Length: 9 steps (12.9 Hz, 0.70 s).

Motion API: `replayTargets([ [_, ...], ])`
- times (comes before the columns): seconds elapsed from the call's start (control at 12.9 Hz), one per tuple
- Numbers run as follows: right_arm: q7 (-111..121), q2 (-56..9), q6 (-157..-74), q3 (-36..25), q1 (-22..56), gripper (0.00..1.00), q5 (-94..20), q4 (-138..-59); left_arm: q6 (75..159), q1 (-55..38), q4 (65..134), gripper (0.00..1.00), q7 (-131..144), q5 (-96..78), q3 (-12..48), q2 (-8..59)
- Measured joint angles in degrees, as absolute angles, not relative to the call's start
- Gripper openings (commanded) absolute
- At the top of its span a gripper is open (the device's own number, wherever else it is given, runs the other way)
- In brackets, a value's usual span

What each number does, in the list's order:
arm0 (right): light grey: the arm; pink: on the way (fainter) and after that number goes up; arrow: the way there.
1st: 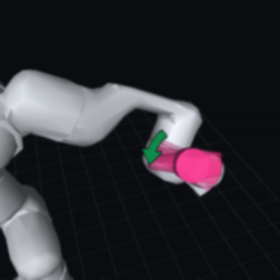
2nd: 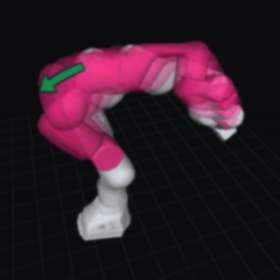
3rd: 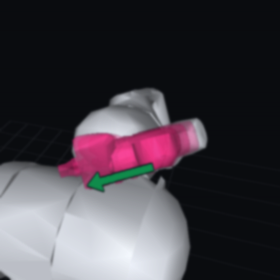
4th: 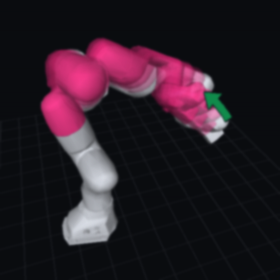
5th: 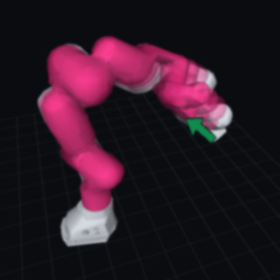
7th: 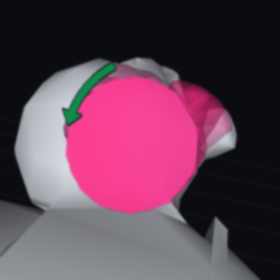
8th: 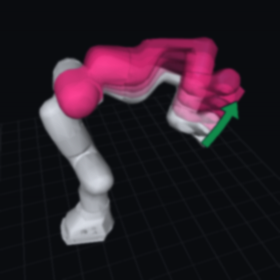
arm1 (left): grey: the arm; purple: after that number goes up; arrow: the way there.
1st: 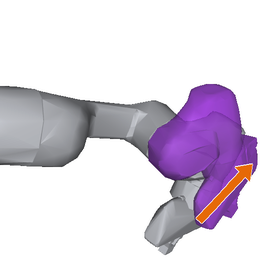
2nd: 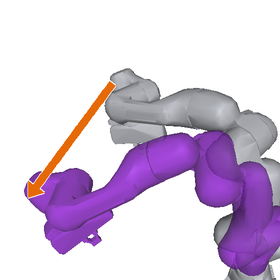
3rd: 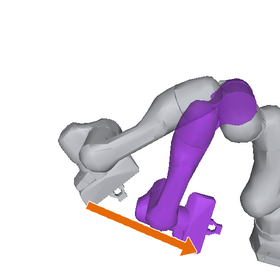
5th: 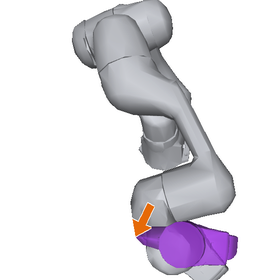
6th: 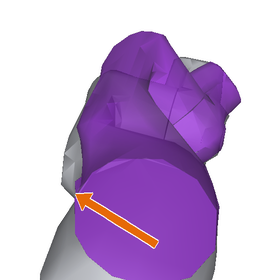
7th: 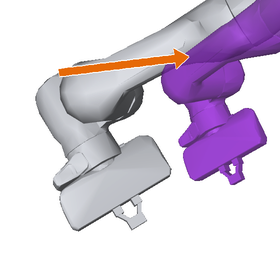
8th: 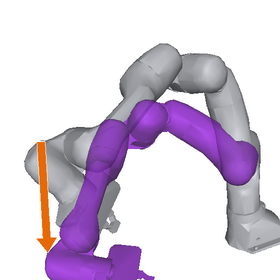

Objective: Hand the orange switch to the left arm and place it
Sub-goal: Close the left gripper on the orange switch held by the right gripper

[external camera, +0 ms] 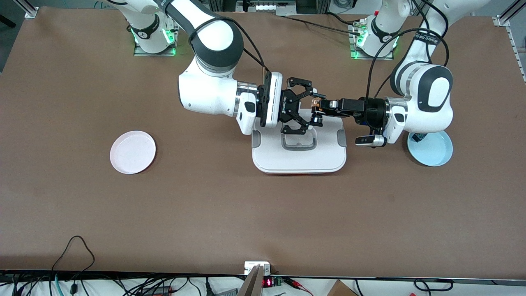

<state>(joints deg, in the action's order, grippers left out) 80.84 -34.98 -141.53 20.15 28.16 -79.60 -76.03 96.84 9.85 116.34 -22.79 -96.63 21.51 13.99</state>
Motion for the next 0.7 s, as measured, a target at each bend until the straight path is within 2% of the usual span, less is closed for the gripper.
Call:
replayTargets([
  [0.08,80.8,-35.0,-141.5,20.1,28.2,0.23,-79.6,-76.0,96.8,9.9,116.3,0.31,-22.8,-96.7,21.5,14.0],
  [0.31,81.3,-35.1,-141.6,20.1,28.2,0.23,-79.6,-76.0,96.8,10.0,116.4,0.28,-22.7,-97.2,21.5,14.0],
  [0.39,81.3,-35.1,-141.6,20.1,28.2,0.29,-79.6,-76.0,96.8,10.0,116.4,0.28,-22.7,-97.2,21.5,14.0],
  [0.46,81.4,-35.1,-141.6,20.1,28.2,0.72,-79.6,-76.0,96.8,10.0,116.4,0.28,-22.7,-97.2,21.5,14.0],
  [0.54,81.3,-35.1,-141.6,20.1,28.2,1.0,-79.6,-76.0,96.8,10.0,116.4,0.28,-22.7,-97.2,21.5,14.0],
  [0.7,80.7,-35.1,-141.6,20.1,28.1,1.0,-79.8,-76.0,96.7,10.0,116.4,0.28,-22.7,-97.2,21.5,14.0],
])
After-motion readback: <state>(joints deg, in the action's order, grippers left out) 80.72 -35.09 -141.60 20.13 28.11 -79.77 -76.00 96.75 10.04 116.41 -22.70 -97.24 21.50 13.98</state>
